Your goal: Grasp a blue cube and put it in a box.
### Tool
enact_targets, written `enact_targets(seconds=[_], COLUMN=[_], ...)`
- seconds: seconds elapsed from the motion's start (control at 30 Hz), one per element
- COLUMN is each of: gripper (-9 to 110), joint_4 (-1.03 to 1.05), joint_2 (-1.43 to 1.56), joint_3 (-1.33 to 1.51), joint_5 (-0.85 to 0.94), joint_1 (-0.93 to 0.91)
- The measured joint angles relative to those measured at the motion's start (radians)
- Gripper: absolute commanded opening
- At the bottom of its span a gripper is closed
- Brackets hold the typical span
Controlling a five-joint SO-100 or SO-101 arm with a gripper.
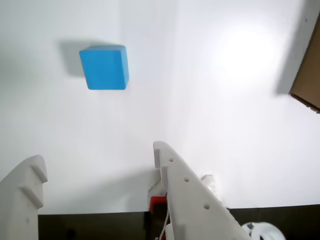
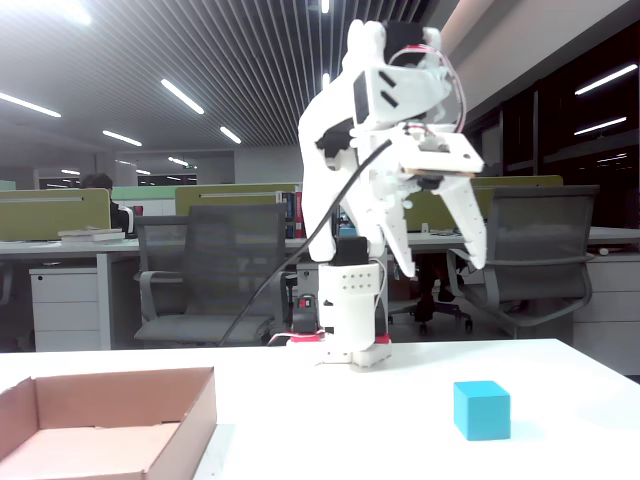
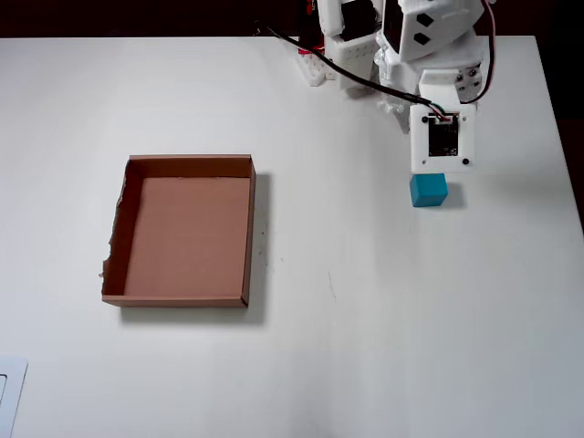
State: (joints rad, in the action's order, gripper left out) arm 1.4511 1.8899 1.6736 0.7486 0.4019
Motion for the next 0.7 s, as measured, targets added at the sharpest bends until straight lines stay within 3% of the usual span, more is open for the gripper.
enact_targets(seconds=[0.3,0.7], gripper=[29,31], joint_4=[-0.055,-0.158], joint_2=[-0.219,-0.284], joint_3=[-0.086,0.0], joint_5=[-0.052,-0.054], joint_1=[0.074,0.032])
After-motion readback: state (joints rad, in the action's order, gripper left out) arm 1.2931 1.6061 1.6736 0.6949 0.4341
